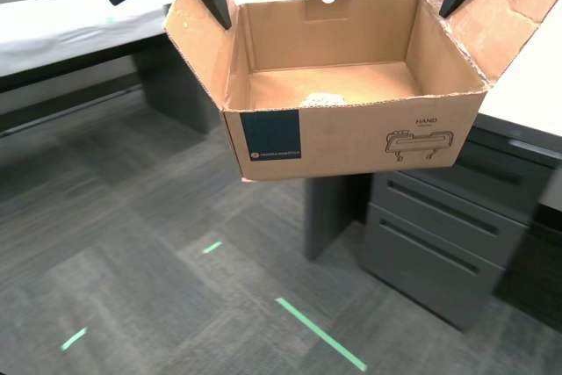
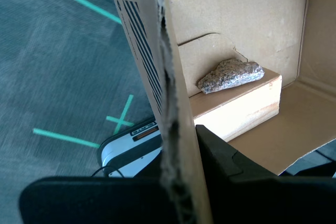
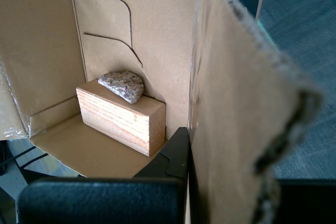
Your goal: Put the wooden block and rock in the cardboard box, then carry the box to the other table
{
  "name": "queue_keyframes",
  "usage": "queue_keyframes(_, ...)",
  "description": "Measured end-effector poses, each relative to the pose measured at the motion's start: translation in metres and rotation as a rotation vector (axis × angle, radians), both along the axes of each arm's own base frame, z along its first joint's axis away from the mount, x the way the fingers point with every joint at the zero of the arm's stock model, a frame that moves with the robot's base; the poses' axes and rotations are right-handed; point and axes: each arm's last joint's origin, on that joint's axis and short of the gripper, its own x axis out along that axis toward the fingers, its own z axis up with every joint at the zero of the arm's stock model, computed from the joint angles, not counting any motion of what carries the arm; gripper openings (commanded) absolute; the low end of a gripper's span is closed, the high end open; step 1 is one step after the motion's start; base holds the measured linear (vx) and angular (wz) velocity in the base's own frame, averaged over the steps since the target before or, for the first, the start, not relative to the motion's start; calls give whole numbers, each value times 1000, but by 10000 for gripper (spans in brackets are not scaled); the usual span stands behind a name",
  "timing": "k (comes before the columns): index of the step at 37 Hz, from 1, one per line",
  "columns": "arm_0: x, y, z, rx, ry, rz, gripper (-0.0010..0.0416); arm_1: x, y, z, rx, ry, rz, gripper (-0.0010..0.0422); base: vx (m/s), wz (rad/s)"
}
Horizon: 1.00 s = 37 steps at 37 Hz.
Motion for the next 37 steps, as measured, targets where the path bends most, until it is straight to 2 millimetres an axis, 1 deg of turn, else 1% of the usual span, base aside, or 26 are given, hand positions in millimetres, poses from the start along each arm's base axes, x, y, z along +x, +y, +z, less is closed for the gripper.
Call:
queue_keyframes(10,-1,0,0,3,25,-30,-1,0,0,0,2,-29,-57,-1,100,333)
queue_keyframes(17,-1,0,0,7,38,-55,-1,0,0,0,5,-62,-117,-1,108,208)
queue_keyframes(21,0,0,0,9,46,-72,-1,1,-2,1,-16,-75,-144,-1,101,118)
queue_keyframes(27,0,-1,0,-1,49,-88,-1,2,-7,3,-119,-78,-188,-1,94,54)
queue_keyframes(37,2,0,-1,-2,38,-92,-1,2,-7,3,-115,-77,-174,-1,96,-15)
